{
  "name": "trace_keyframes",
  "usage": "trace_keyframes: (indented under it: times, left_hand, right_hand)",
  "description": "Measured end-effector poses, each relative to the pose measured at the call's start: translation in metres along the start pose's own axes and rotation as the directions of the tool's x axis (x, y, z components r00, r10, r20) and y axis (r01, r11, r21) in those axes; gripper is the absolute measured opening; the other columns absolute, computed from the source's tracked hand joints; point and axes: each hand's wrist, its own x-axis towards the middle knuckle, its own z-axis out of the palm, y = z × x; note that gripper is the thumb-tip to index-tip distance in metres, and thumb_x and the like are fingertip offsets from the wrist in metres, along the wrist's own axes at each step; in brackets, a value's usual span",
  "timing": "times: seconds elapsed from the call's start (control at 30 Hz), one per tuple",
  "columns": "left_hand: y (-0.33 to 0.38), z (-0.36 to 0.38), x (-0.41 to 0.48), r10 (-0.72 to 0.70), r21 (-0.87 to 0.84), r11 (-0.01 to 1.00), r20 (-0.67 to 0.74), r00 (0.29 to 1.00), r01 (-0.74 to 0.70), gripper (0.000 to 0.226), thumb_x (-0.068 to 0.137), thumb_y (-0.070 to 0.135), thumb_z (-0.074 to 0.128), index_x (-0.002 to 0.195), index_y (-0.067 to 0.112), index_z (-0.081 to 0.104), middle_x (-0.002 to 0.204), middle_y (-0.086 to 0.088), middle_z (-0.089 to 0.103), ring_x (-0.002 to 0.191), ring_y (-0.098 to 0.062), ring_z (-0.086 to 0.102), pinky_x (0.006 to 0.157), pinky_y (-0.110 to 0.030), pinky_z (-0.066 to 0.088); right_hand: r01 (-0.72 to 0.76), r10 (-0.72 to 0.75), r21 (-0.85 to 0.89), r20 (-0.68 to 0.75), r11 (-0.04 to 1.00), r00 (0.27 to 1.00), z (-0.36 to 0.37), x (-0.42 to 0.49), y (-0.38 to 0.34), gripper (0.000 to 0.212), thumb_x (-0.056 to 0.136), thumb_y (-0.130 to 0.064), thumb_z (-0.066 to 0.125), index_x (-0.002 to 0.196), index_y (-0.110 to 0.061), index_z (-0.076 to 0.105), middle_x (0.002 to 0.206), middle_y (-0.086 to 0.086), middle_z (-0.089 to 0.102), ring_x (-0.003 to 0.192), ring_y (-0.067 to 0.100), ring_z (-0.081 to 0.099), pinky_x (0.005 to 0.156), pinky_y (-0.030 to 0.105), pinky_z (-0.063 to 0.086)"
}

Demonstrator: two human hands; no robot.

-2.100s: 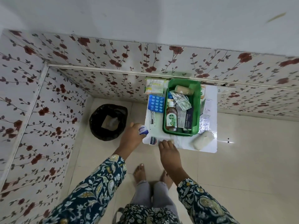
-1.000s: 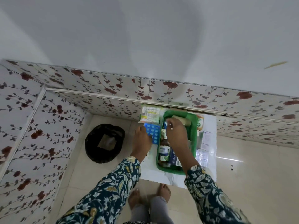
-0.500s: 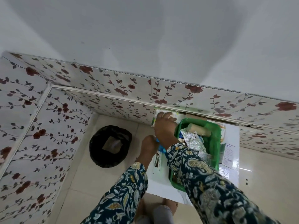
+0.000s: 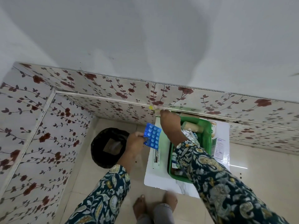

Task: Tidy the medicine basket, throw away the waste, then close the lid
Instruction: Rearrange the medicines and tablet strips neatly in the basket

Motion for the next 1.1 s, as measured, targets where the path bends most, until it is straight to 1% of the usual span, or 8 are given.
trace_keyframes:
  times: [0.13, 0.27, 0.43, 0.57, 0.7, 0.87, 0.97, 1.1]
  left_hand:
    - [0.024, -0.017, -0.029, 0.063, -0.087, 0.994, 0.016, 0.998, -0.062, 0.010, 0.087, 0.000, 0.055, 0.082, 0.009, 0.057, 0.073, -0.002, 0.058, 0.063, -0.008, 0.049, 0.052, -0.020, 0.035]
    - [0.039, 0.007, -0.041, 0.123, 0.059, 0.990, 0.059, 0.991, -0.127, 0.023, 0.085, 0.006, 0.058, 0.069, 0.021, 0.053, 0.075, 0.000, 0.059, 0.070, -0.015, 0.055, 0.062, -0.030, 0.042]
    - [0.043, 0.079, -0.054, 0.211, 0.245, 0.944, 0.060, 0.976, -0.219, 0.016, 0.084, 0.003, 0.054, 0.071, 0.013, 0.051, 0.084, -0.007, 0.059, 0.079, -0.022, 0.056, 0.057, -0.027, 0.040]
    - [0.044, 0.110, -0.058, 0.268, 0.335, 0.902, 0.062, 0.962, -0.273, 0.013, 0.088, 0.002, 0.047, 0.094, 0.005, 0.058, 0.102, -0.013, 0.065, 0.081, -0.021, 0.054, 0.057, -0.027, 0.040]
    - [0.036, 0.121, -0.053, 0.401, 0.584, 0.704, 0.143, 0.905, -0.404, 0.026, 0.087, 0.001, 0.047, 0.110, 0.004, 0.059, 0.115, -0.015, 0.056, 0.101, -0.031, 0.057, 0.078, -0.038, 0.048]
    - [0.011, 0.107, -0.053, 0.431, 0.835, 0.277, 0.335, 0.838, -0.476, 0.042, 0.085, 0.002, 0.051, 0.128, 0.003, 0.048, 0.137, -0.011, 0.043, 0.125, -0.028, 0.037, 0.100, -0.038, 0.039]
    - [0.012, 0.107, -0.049, 0.399, 0.842, 0.008, 0.493, 0.773, -0.540, 0.040, 0.085, 0.006, 0.054, 0.124, 0.002, 0.050, 0.136, -0.010, 0.046, 0.131, -0.027, 0.031, 0.106, -0.039, 0.029]
    - [0.021, 0.103, -0.039, 0.495, 0.779, 0.111, 0.496, 0.714, -0.618, 0.041, 0.083, 0.002, 0.052, 0.124, 0.006, 0.053, 0.137, -0.008, 0.047, 0.132, -0.026, 0.033, 0.105, -0.037, 0.031]
  right_hand:
    - [-0.087, 0.135, 0.201, -0.239, 0.976, 0.962, -0.036, -0.035, 0.014, 0.015, 0.057, -0.002, 0.077, 0.060, -0.010, 0.064, 0.042, 0.005, 0.061, 0.028, 0.022, 0.053, 0.030, 0.016, 0.031]
    - [-0.162, 0.329, 0.432, -0.346, 0.887, 0.879, -0.046, -0.092, 0.055, 0.007, 0.079, -0.010, 0.064, 0.079, -0.008, 0.071, 0.056, 0.011, 0.069, 0.038, 0.025, 0.058, 0.038, 0.016, 0.026]
    - [-0.207, 0.289, 0.241, -0.383, 0.948, 0.877, -0.028, -0.144, 0.095, 0.025, 0.081, -0.022, 0.052, 0.077, -0.013, 0.074, 0.064, 0.004, 0.075, 0.049, 0.020, 0.068, 0.040, 0.019, 0.047]
    - [-0.160, 0.190, 0.113, -0.346, 0.981, 0.919, -0.013, -0.141, 0.100, 0.017, 0.066, -0.009, 0.079, 0.082, -0.008, 0.074, 0.086, 0.009, 0.078, 0.071, 0.023, 0.074, 0.050, 0.027, 0.057]
    - [-0.173, 0.172, 0.000, -0.087, 0.985, 0.981, 0.011, -0.130, 0.103, 0.037, 0.057, -0.005, 0.080, 0.093, -0.005, 0.071, 0.108, 0.015, 0.073, 0.092, 0.031, 0.071, 0.072, 0.042, 0.059]
    - [-0.087, 0.088, -0.011, 0.155, 0.996, 0.984, 0.034, -0.138, 0.085, 0.048, 0.052, -0.018, 0.083, 0.098, -0.012, 0.072, 0.113, 0.008, 0.072, 0.104, 0.024, 0.068, 0.087, 0.042, 0.054]
    - [-0.086, 0.077, 0.026, 0.239, 0.996, 0.968, 0.029, -0.131, 0.086, 0.049, 0.081, -0.015, 0.058, 0.130, -0.013, 0.051, 0.145, 0.008, 0.045, 0.136, 0.026, 0.040, 0.115, 0.048, 0.023]
    - [-0.163, 0.126, 0.172, 0.210, 0.971, 0.970, 0.019, -0.119, 0.093, 0.048, 0.089, -0.008, 0.042, 0.136, -0.016, 0.042, 0.150, 0.005, 0.039, 0.140, 0.021, 0.033, 0.118, 0.047, 0.008]
